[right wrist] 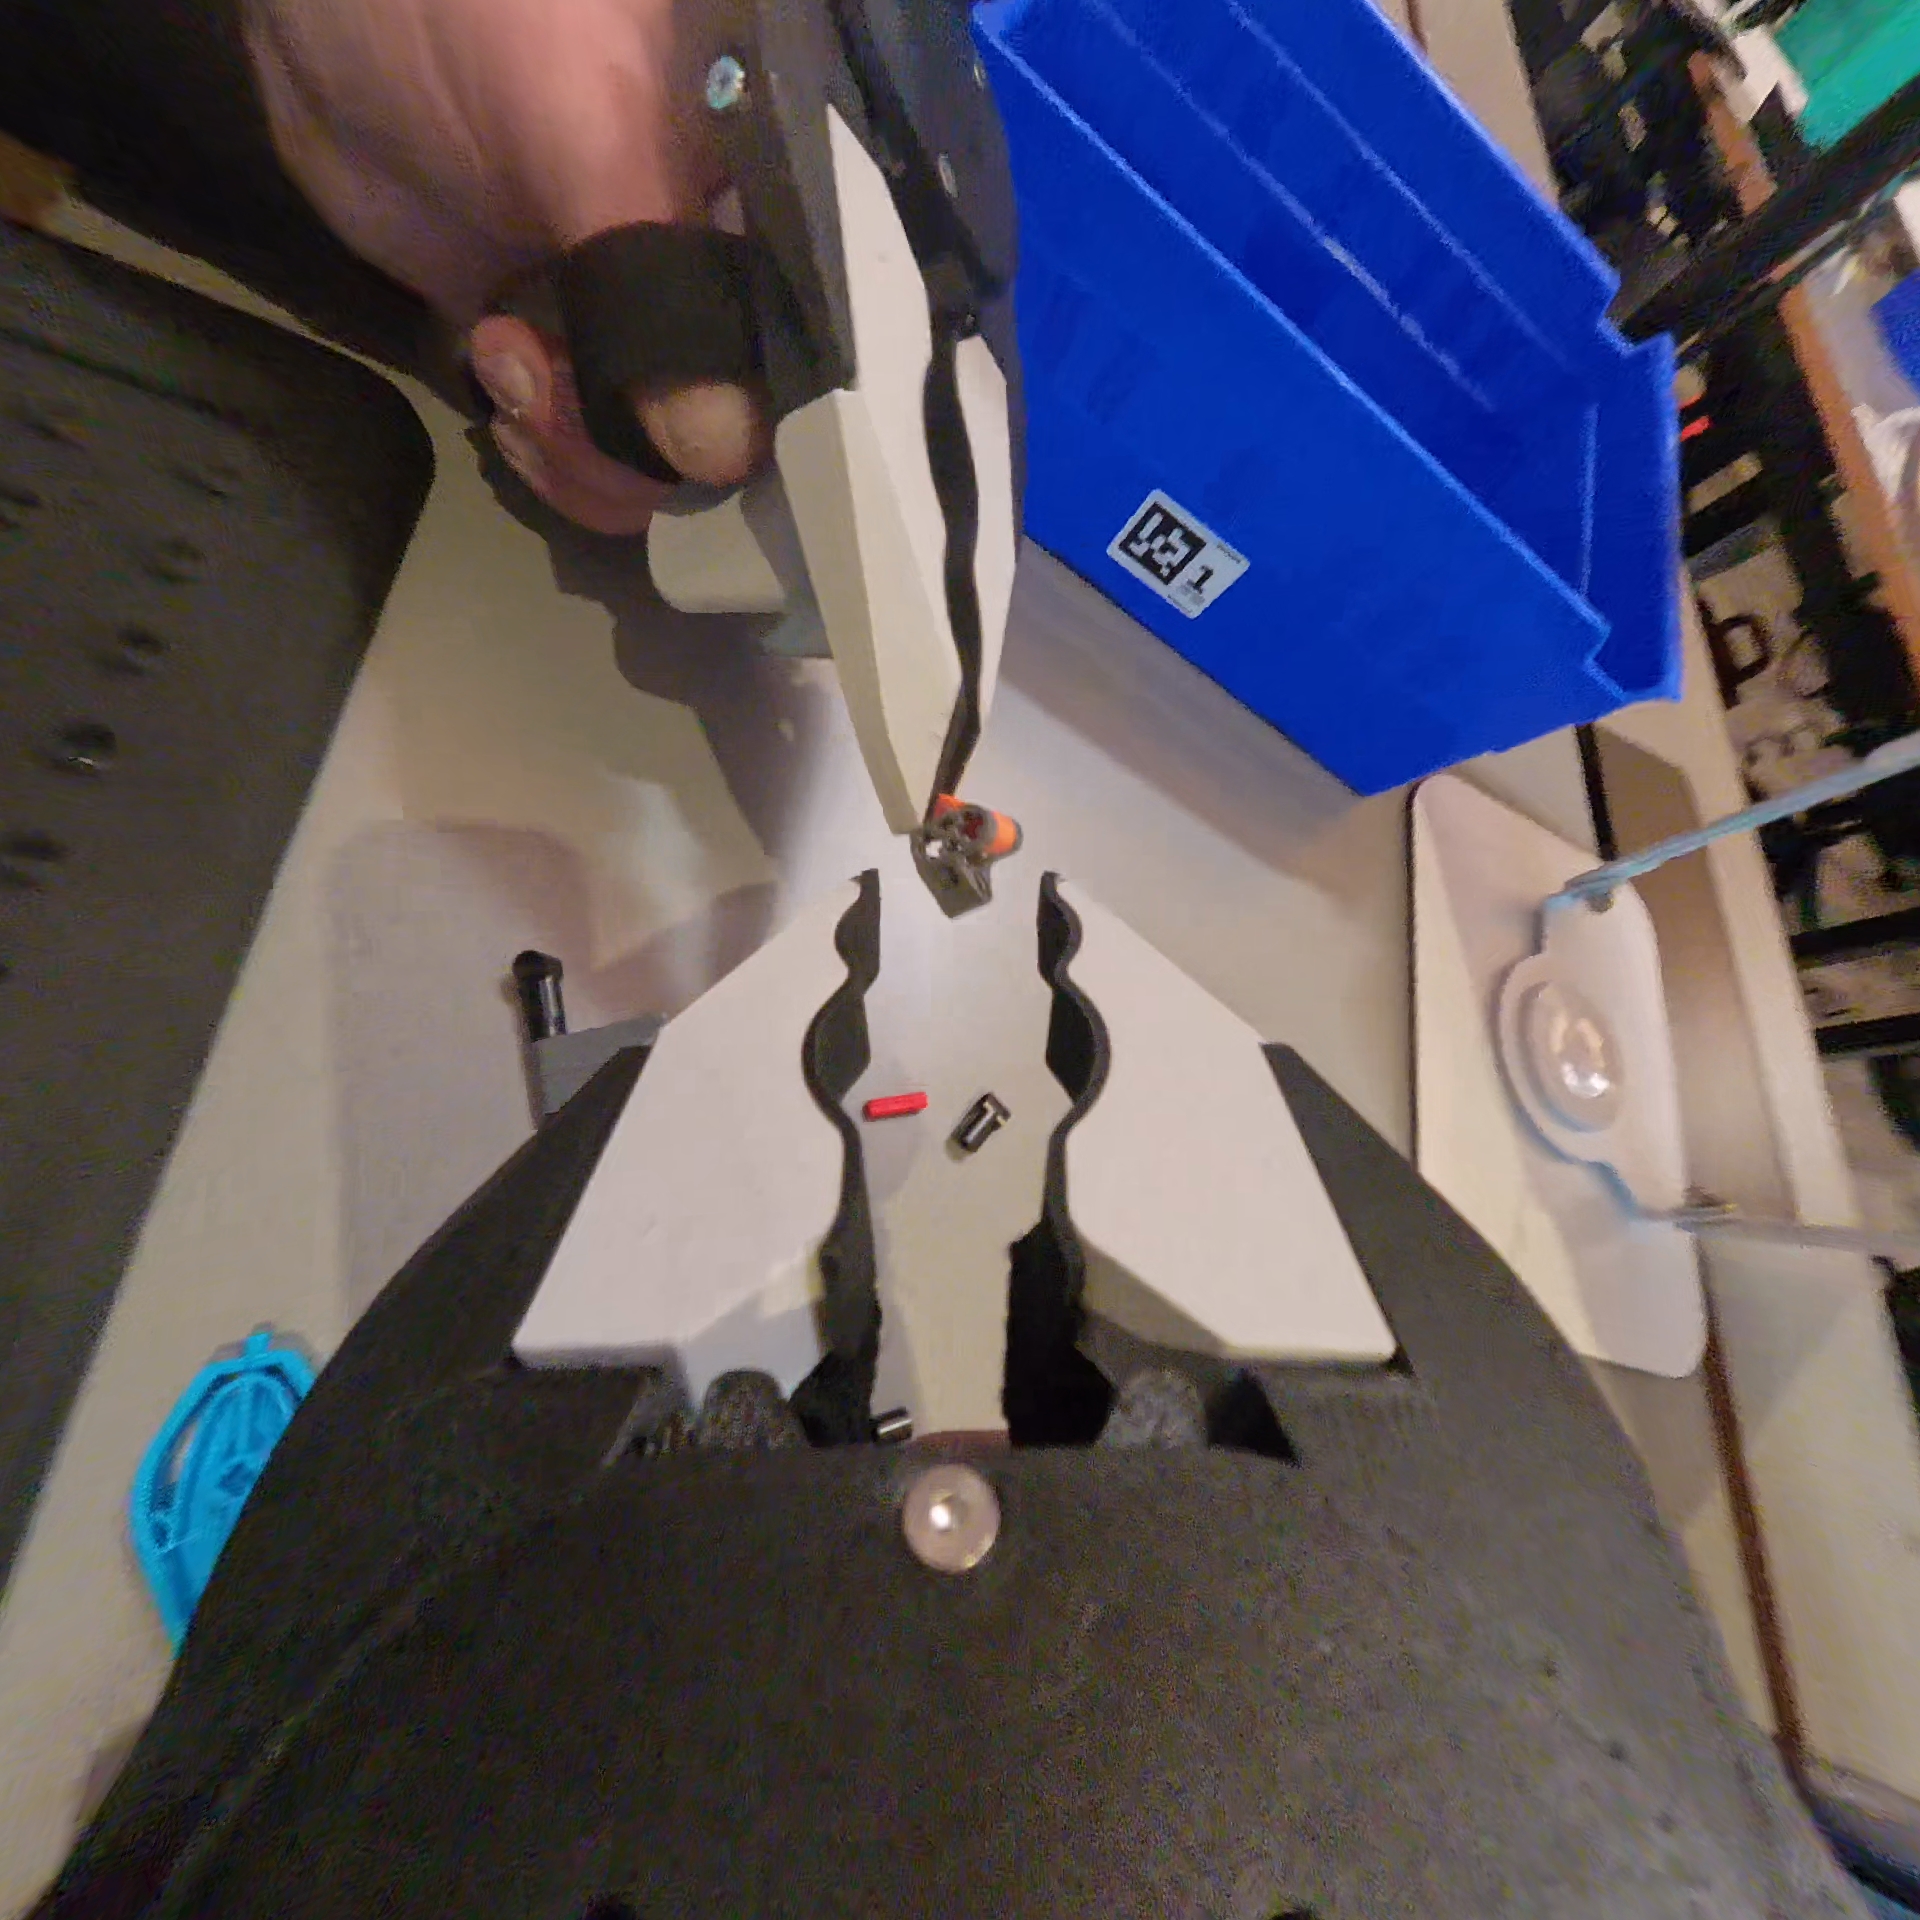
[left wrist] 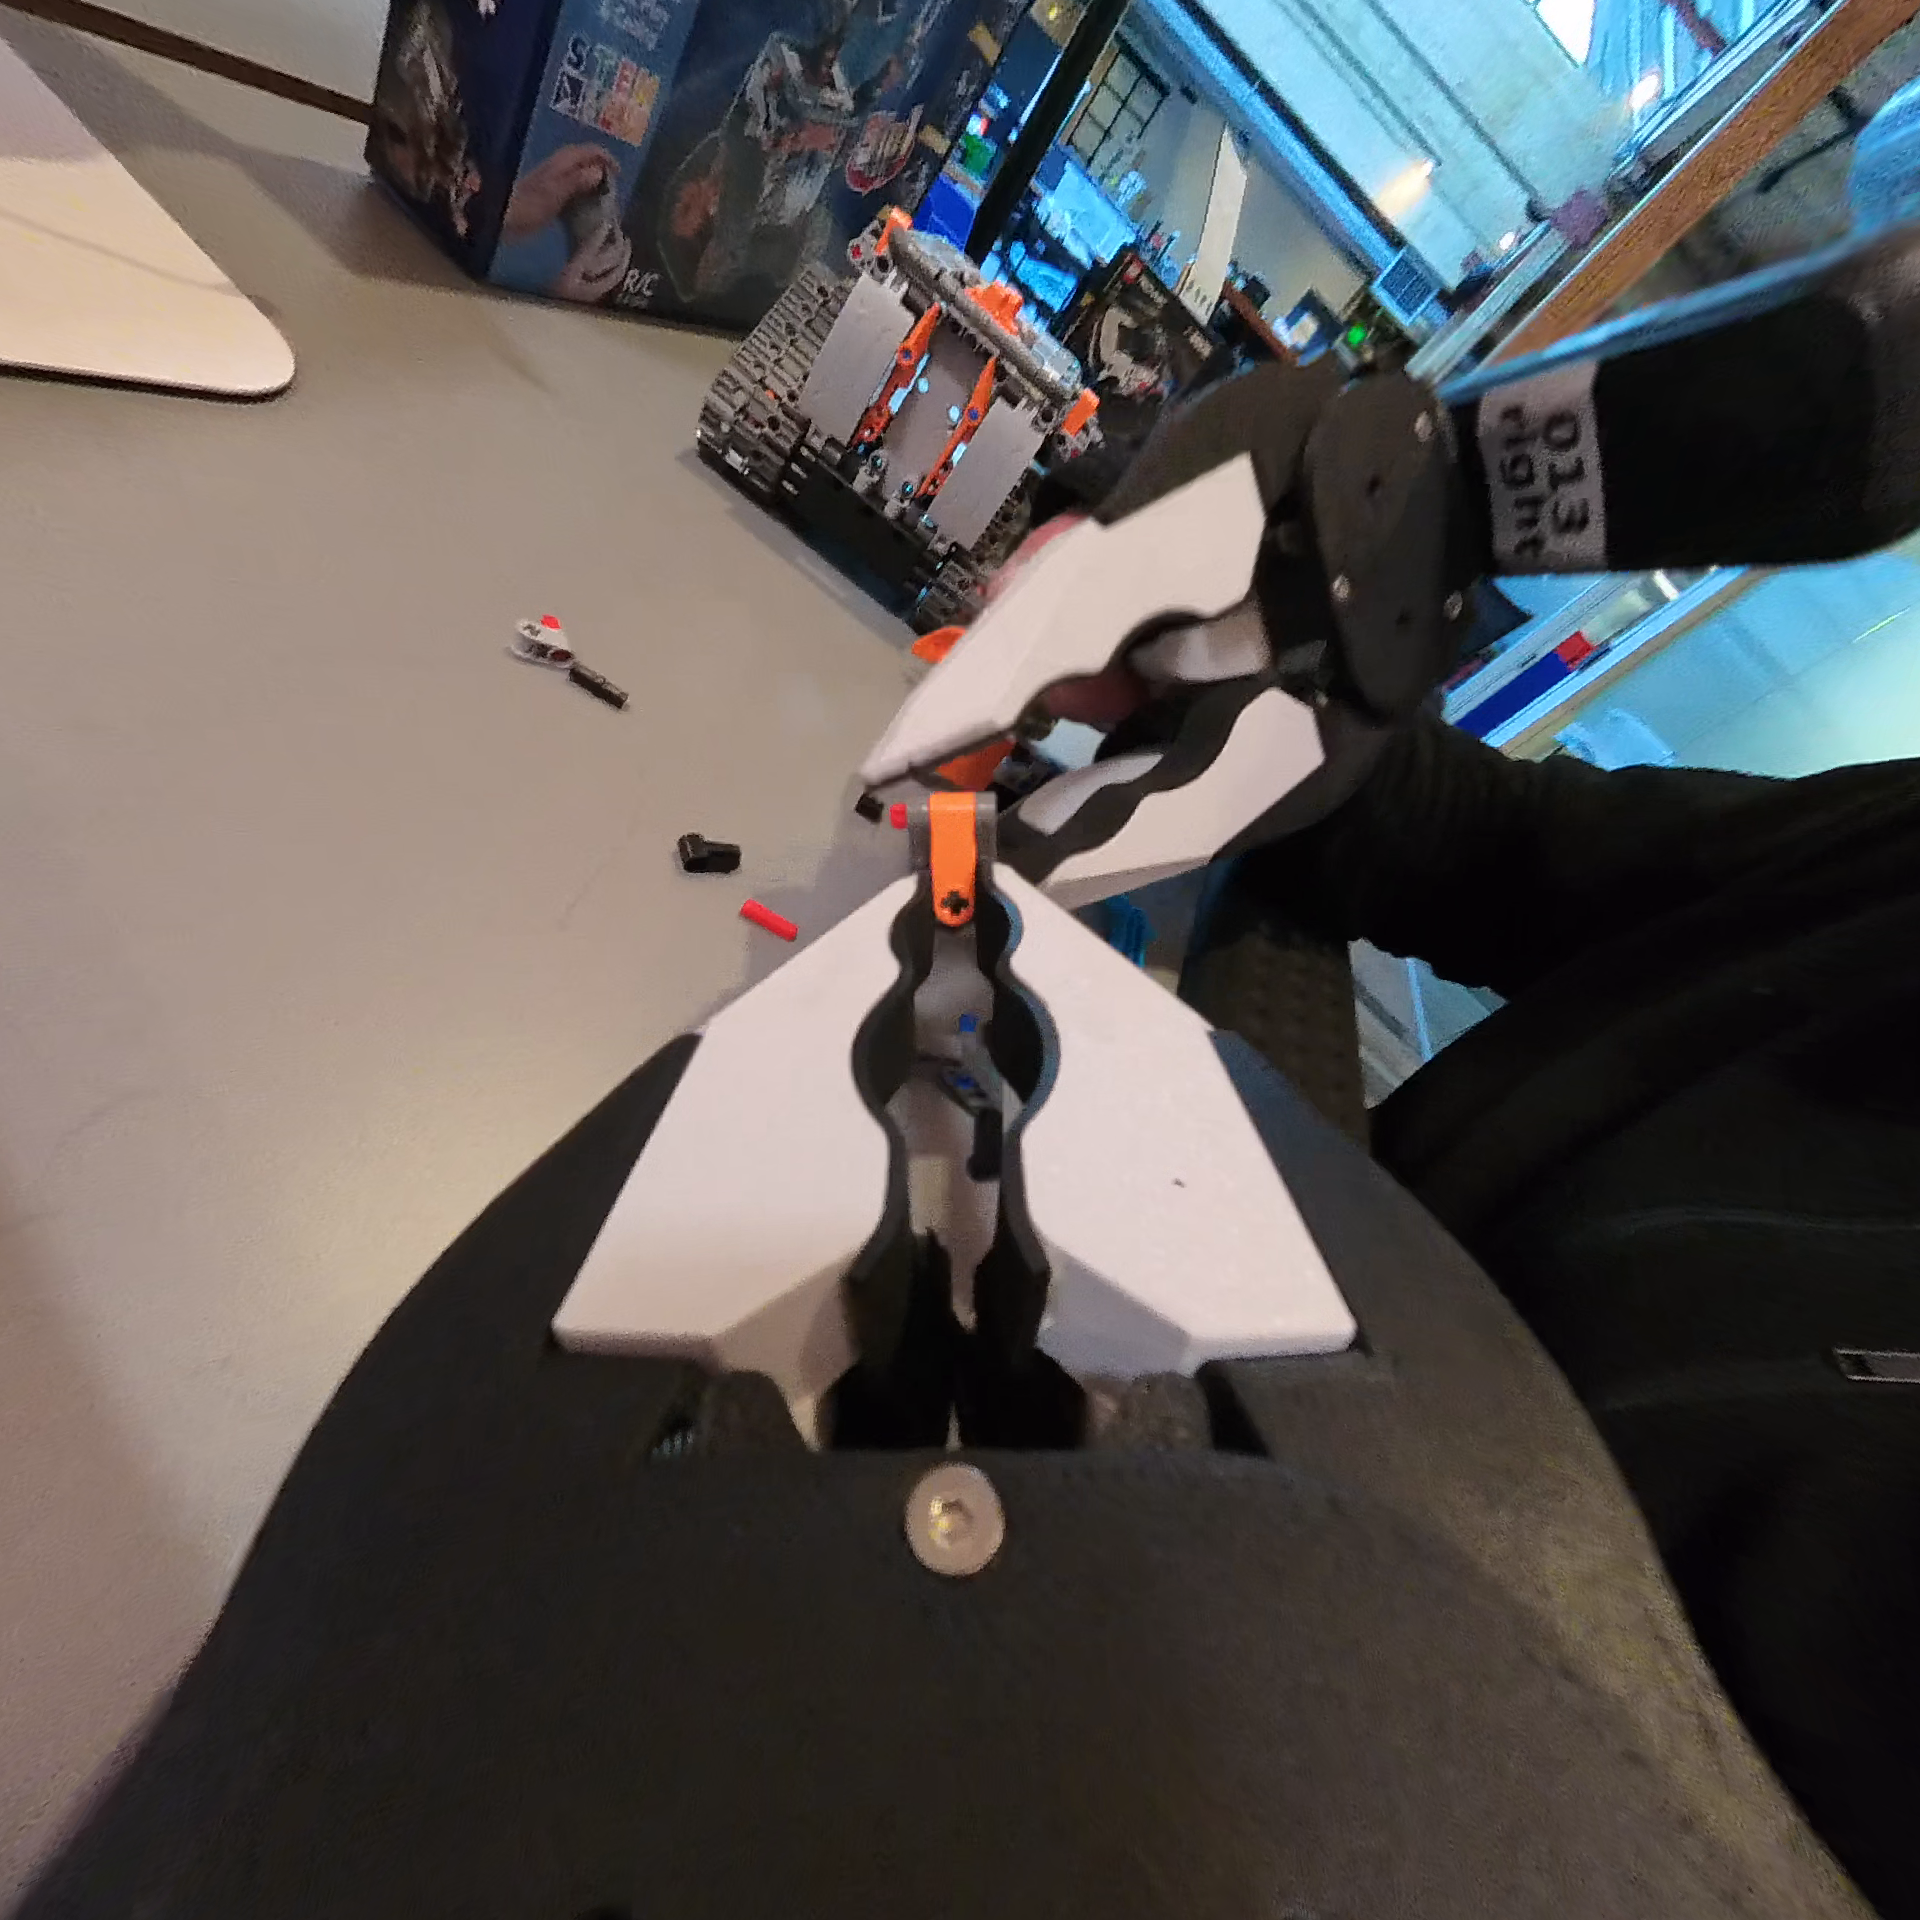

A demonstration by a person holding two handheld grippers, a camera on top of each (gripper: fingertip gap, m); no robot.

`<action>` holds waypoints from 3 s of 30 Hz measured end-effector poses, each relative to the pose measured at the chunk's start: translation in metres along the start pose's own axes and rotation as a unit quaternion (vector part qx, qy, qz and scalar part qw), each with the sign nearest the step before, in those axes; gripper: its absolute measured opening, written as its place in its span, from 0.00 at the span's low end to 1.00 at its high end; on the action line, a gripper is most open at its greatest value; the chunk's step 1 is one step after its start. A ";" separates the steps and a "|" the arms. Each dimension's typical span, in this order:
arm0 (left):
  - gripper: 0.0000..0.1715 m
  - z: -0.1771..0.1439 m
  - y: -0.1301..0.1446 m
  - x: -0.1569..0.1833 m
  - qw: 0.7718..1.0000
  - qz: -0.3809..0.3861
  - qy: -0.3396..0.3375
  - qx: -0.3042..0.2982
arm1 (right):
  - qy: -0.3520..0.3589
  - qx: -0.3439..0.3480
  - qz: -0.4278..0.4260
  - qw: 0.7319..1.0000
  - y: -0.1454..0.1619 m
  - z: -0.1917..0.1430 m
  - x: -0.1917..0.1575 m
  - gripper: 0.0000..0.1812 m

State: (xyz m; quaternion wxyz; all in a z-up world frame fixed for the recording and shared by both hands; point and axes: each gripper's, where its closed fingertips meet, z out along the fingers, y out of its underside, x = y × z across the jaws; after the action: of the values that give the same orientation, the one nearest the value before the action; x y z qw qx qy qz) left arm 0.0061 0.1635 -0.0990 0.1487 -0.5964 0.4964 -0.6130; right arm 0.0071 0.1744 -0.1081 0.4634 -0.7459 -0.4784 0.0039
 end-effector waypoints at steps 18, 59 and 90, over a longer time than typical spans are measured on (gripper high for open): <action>0.19 0.003 0.003 -0.006 0.933 0.300 -0.194 -0.044 | -0.220 -0.089 0.149 0.960 0.014 -0.016 -0.001 0.03; 0.14 -0.003 0.031 -0.033 0.787 0.514 -0.303 -0.156 | -0.597 -0.155 0.210 0.759 0.001 0.000 -0.040 0.03; 0.04 -0.025 0.074 -0.049 0.826 0.240 -0.231 -0.454 | -0.376 -0.211 0.178 0.884 0.058 -0.036 -0.008 0.16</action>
State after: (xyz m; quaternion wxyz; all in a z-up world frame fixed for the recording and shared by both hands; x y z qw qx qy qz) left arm -0.0343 0.1777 -0.1806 0.1143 -0.5827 0.7974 -0.1078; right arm 0.0602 0.1368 -0.1314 0.0716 -0.8414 -0.4652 0.2654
